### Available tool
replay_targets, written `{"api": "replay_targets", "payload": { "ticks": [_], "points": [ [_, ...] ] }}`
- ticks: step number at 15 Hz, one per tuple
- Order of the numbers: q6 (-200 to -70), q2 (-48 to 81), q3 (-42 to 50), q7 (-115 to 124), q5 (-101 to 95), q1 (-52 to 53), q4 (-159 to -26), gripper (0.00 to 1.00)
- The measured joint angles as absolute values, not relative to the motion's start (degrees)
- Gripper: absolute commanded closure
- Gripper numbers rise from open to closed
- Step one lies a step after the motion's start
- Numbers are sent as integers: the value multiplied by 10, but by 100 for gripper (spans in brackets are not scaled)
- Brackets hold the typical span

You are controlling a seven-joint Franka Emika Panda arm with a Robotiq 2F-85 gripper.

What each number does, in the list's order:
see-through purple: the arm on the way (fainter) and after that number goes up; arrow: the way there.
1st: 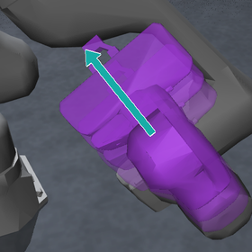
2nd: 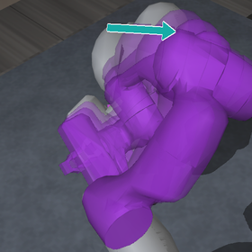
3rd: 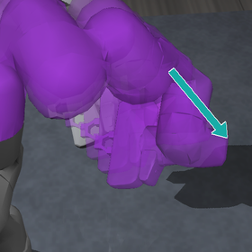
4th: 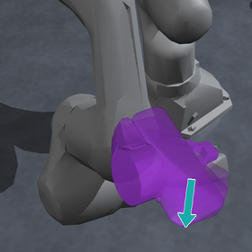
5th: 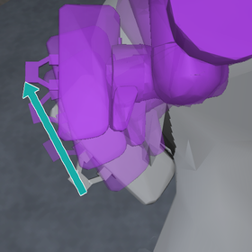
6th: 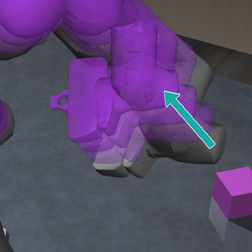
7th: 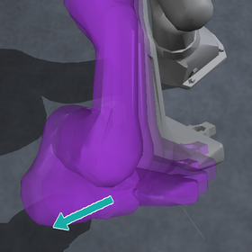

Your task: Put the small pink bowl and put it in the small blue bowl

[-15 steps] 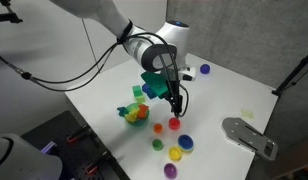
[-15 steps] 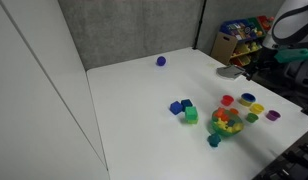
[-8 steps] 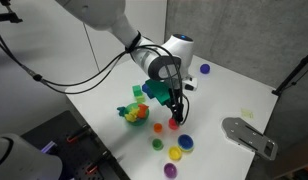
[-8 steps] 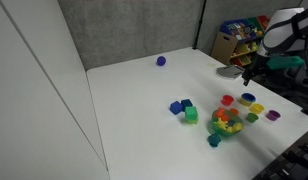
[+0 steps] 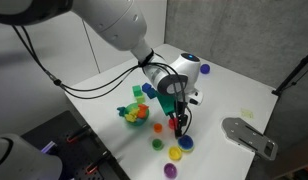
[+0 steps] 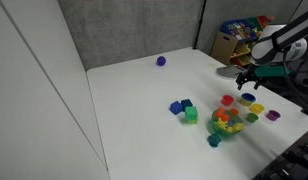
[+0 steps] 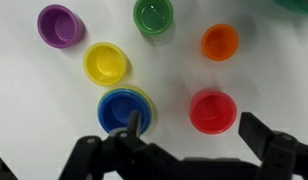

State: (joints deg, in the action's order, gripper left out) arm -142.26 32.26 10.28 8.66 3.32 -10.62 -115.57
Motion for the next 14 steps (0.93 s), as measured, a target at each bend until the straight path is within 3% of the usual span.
{"api": "replay_targets", "payload": {
  "ticks": [14],
  "points": [
    [-1481, 456, 108, 265, 131, -104, -1081, 0]
  ]
}}
